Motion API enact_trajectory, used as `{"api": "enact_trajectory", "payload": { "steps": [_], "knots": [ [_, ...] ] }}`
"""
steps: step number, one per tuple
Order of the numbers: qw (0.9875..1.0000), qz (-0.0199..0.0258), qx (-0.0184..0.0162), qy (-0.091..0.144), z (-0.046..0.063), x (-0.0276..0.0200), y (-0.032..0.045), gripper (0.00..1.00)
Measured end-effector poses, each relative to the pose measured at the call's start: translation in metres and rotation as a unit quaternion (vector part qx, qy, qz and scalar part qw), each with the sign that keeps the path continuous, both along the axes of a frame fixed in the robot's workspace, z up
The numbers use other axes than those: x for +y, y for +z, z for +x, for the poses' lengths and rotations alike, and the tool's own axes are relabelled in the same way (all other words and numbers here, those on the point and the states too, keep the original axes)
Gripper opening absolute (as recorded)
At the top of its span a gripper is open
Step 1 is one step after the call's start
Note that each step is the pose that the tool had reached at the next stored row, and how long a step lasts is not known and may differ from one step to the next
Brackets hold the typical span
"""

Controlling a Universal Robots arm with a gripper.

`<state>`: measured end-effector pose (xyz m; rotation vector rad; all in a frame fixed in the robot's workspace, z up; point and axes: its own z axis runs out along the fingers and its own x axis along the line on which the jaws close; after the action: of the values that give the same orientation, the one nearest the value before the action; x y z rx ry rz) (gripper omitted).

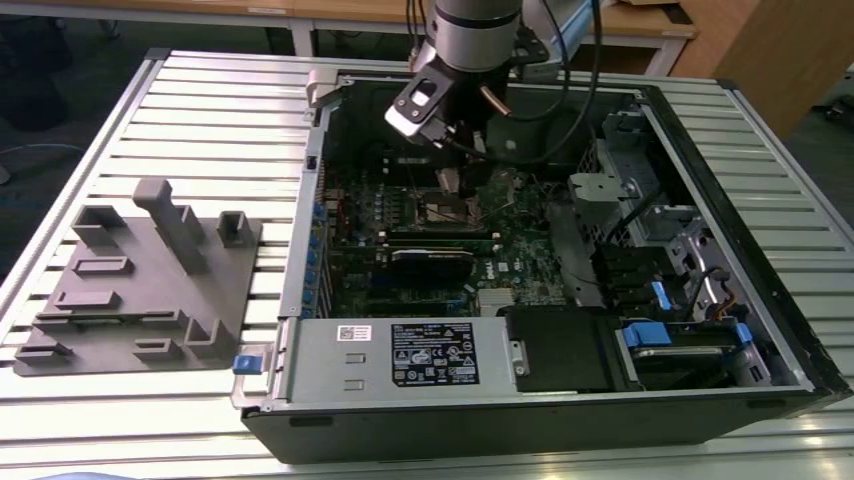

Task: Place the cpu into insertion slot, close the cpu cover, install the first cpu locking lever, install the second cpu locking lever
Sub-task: 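Place the cpu into insertion slot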

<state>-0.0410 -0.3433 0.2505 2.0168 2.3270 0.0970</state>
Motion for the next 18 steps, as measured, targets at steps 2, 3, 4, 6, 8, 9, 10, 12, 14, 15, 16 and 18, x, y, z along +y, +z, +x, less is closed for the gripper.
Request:
{"api": "enact_trajectory", "payload": {
  "steps": [2,3,4,6,8,9,10,12,14,15,16,18],
  "knots": [
    [0.9998,0.0000,0.0000,-0.019,0.0000,0.0000,-0.0003,0.54],
    [0.9996,0.0000,0.0000,-0.028,0.0000,0.0000,-0.0005,0.54],
    [0.9993,0.0000,0.0000,-0.037,0.0000,0.0000,-0.0007,0.54],
    [0.9985,0.0000,0.0000,-0.055,0.0000,0.0000,-0.0011,0.54],
    [0.9973,0.0000,0.0000,-0.073,0.0000,0.0000,-0.0016,0.54],
    [0.9968,0.0000,0.0001,-0.080,0.0000,0.0000,-0.0018,0.54],
    [0.9967,0.0000,0.0001,-0.081,0.0000,0.0000,-0.0018,0.54],
    [0.9967,0.0019,0.0001,-0.081,-0.0001,0.0000,-0.0023,0.54],
    [0.9968,0.0046,-0.0002,-0.080,-0.0002,0.0000,-0.0034,0.54],
    [0.9969,0.0062,-0.0005,-0.078,-0.0004,0.0000,-0.0043,0.54],
    [0.9971,0.0072,-0.0009,-0.076,-0.0008,0.0000,-0.0052,0.54],
    [0.9973,0.0083,-0.0013,-0.073,-0.0021,0.0000,-0.0069,0.54]
  ]
}}
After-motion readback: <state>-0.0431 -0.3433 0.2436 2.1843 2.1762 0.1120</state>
